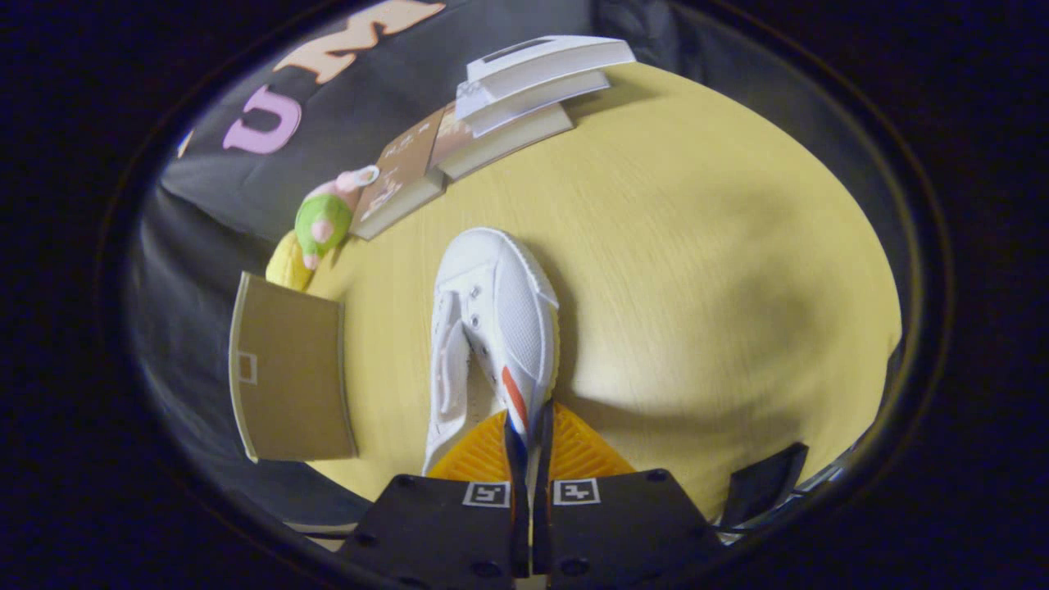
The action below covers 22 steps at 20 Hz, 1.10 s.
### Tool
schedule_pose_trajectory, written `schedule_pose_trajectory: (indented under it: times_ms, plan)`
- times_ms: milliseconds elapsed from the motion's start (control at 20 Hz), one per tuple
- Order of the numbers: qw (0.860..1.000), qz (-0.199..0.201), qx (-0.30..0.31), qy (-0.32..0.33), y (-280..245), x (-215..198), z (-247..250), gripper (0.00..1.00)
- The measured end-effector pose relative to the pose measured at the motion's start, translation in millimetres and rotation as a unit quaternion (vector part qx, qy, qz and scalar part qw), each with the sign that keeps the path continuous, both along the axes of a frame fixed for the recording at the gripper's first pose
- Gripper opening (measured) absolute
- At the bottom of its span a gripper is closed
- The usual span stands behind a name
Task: Open the storage box then place both shoes into the box .Put the left shoe in first, then the right shoe, with the right side of both shoes facing outward in a uniform manner.
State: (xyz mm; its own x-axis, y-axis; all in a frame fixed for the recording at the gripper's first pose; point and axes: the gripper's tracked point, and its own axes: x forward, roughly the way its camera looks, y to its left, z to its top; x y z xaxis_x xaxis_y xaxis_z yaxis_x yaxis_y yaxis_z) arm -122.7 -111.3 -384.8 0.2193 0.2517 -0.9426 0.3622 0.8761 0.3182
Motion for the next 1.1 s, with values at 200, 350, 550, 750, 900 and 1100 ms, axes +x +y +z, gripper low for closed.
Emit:
schedule_pose_trajectory:
  times_ms: [200, 350, 550, 750, 900, 1100]
  plan:
    - [1.000, -0.013, 0.028, -0.007, 9.1, 4.1, 21.9, 0.05]
    - [0.999, -0.012, 0.041, -0.021, 24.4, 16.1, 45.1, 0.05]
    - [0.998, 0.001, 0.054, -0.040, 50.9, 36.2, 80.3, 0.05]
    - [0.997, 0.015, 0.058, -0.058, 81.2, 51.2, 112.1, 0.05]
    - [0.995, 0.025, 0.067, -0.067, 112.0, 62.5, 129.4, 0.05]
    - [0.993, 0.040, 0.082, -0.078, 161.9, 72.1, 149.6, 0.05]
